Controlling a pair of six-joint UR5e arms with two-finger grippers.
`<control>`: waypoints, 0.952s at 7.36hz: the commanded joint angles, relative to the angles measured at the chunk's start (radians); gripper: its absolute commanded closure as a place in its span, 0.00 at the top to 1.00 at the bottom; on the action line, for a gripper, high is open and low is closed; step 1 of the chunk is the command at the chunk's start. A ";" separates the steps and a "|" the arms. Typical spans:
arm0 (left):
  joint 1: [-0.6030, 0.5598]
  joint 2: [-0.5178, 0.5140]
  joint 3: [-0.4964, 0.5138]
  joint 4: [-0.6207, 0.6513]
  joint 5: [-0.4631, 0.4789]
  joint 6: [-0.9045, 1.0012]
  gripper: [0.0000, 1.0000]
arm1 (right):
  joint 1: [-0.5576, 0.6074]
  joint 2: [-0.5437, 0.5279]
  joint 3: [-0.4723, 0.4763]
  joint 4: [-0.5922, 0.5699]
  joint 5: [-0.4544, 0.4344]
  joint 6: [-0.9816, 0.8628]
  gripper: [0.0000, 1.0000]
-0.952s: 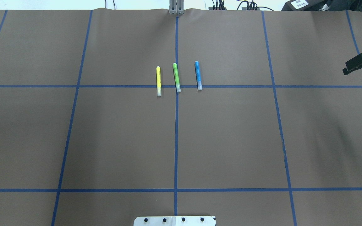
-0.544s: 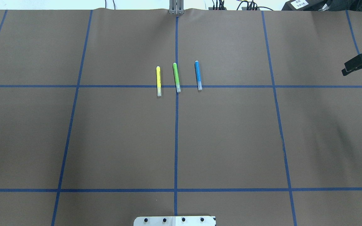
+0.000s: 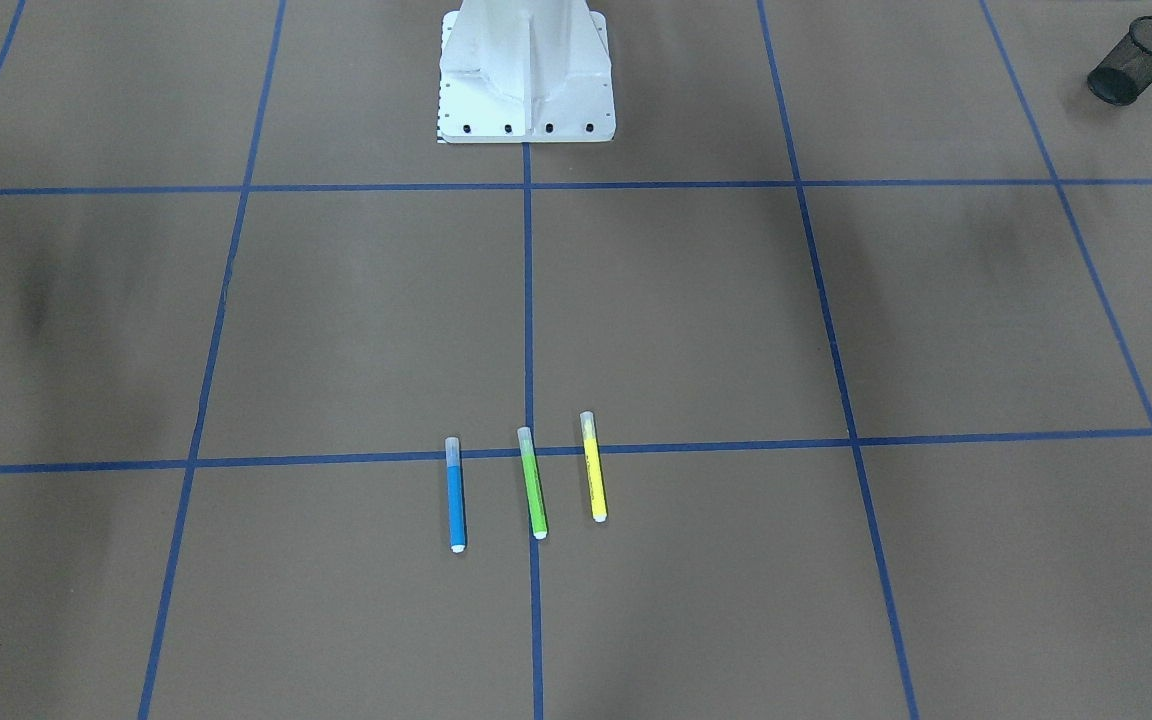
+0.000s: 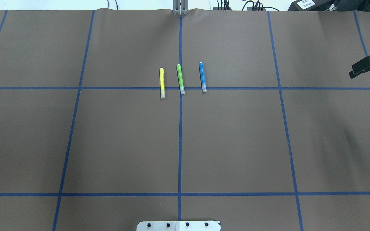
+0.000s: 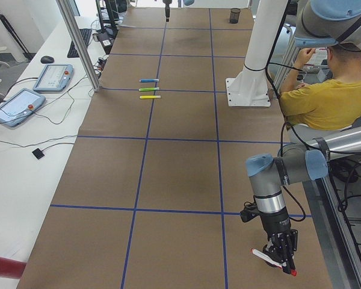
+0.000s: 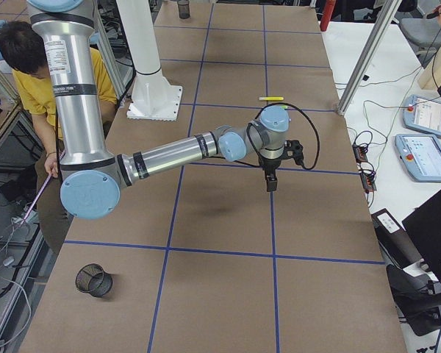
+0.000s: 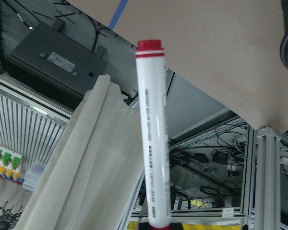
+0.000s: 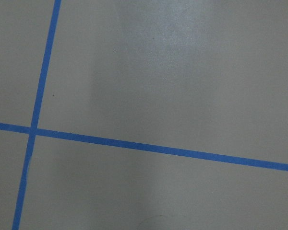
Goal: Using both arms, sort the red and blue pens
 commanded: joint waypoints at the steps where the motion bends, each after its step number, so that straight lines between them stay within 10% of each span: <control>1: 0.003 0.009 0.002 0.009 -0.048 -0.009 0.00 | 0.000 -0.001 -0.001 0.000 0.000 0.000 1.00; 7: 0.003 0.024 0.060 0.034 -0.270 0.001 0.00 | -0.002 -0.007 -0.001 0.000 -0.001 0.000 1.00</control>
